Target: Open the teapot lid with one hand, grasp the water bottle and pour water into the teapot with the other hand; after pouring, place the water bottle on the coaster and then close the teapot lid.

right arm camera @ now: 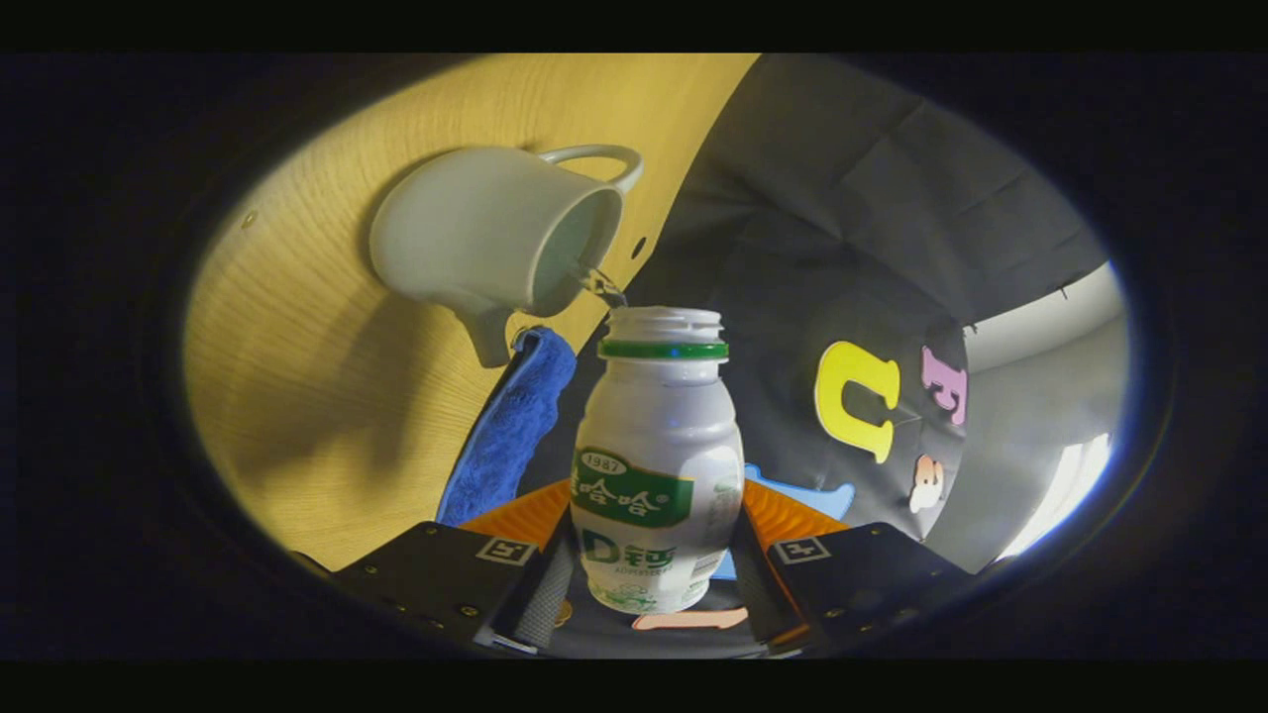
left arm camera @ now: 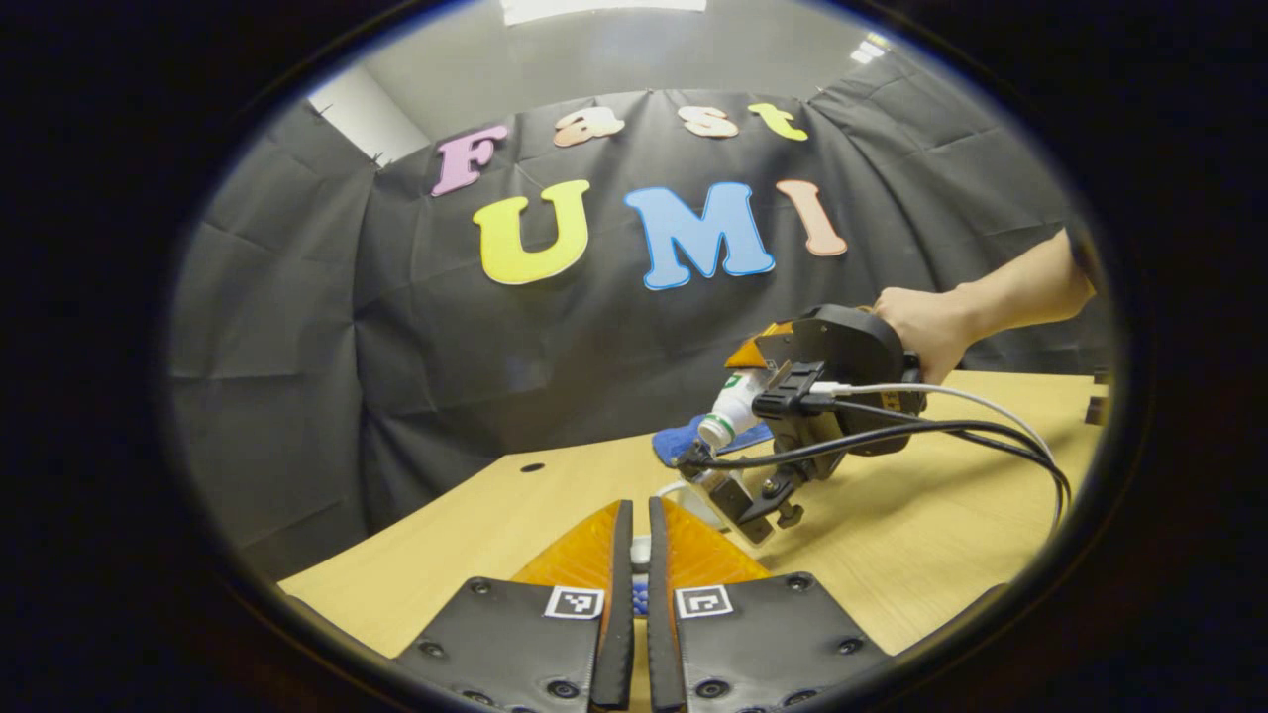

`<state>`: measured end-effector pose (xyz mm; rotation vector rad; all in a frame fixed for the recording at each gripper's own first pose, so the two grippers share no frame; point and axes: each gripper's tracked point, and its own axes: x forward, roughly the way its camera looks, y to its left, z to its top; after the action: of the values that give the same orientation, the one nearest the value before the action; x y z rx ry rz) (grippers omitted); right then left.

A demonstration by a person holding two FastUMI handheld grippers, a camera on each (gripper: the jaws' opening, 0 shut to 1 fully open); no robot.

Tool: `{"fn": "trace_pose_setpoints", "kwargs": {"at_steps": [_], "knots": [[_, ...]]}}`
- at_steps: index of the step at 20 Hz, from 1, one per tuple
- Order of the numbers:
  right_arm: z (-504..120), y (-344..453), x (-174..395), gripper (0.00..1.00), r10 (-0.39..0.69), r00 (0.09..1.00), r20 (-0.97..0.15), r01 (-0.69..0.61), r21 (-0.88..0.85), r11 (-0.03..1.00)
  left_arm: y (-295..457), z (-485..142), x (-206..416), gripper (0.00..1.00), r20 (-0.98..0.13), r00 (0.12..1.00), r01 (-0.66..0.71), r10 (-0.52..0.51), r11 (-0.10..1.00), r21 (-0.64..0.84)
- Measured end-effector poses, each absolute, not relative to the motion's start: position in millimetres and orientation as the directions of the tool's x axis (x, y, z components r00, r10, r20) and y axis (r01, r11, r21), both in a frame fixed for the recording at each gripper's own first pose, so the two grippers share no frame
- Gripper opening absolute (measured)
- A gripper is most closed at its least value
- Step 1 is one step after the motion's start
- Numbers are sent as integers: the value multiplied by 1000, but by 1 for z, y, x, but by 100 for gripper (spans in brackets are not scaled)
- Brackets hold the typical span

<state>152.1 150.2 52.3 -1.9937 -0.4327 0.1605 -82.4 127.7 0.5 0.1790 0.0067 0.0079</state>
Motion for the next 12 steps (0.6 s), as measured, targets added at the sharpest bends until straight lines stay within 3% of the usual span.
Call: {"fn": "trace_pose_setpoints", "kwargs": {"at_steps": [3,11,12], "knots": [[53,152,150,72,373,925,77,237,-884,-403,127,1,-83,13,-6,1000,-6,7,983,183],[45,155,145,72,389,919,72,254,-860,-442,127,2,-83,16,-6,1000,-8,10,982,187],[44,155,145,72,387,920,68,251,-859,-446,127,1,-85,12,-5,1000,-9,10,982,186]]}}
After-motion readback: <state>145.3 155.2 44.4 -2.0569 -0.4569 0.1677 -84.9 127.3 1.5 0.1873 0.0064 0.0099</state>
